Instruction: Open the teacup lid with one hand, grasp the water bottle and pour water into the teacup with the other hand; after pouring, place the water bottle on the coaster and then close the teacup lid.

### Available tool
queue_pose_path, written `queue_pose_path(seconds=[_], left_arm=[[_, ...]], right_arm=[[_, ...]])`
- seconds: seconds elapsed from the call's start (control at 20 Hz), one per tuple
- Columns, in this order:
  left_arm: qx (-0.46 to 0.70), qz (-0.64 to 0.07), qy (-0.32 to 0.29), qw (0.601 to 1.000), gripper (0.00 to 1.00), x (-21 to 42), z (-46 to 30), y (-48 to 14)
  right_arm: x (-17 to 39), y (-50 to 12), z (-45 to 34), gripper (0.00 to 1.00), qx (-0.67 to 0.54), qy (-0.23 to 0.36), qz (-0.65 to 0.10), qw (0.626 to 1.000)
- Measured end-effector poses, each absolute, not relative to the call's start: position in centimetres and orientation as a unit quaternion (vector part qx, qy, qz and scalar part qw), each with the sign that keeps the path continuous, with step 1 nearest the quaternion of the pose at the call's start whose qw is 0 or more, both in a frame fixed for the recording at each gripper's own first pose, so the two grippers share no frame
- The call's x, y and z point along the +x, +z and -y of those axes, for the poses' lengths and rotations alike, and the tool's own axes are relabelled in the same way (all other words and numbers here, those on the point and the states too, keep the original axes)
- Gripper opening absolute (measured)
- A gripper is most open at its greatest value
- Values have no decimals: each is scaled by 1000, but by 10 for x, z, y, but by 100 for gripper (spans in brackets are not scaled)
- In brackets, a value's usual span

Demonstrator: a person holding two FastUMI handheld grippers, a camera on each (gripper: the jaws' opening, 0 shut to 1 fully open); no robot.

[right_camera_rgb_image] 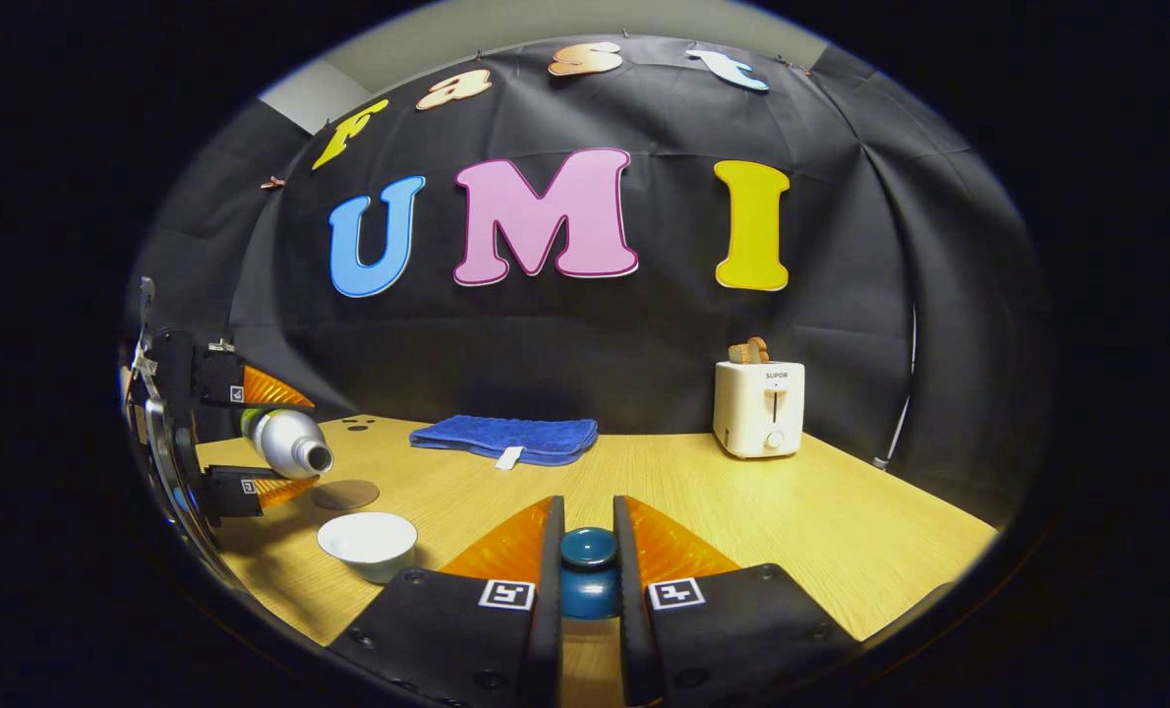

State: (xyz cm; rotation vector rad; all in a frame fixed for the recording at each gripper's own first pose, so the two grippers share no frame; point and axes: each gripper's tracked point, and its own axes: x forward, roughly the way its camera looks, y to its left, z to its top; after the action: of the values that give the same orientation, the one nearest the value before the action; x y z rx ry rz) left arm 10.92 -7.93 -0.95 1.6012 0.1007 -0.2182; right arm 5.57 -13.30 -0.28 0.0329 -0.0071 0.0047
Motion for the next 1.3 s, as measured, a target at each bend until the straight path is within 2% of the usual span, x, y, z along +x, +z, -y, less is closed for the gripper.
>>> queue_pose_path(seconds=[0.85, 1.3], left_arm=[[816, -63, -117, 563, 78, 115, 85, -7], [847, -73, -120, 513, 78, 118, 84, -3]], right_arm=[[55, -2, 131, 27, 17, 9, 3, 1000], [54, -2, 130, 27, 17, 12, 4, 1000]])
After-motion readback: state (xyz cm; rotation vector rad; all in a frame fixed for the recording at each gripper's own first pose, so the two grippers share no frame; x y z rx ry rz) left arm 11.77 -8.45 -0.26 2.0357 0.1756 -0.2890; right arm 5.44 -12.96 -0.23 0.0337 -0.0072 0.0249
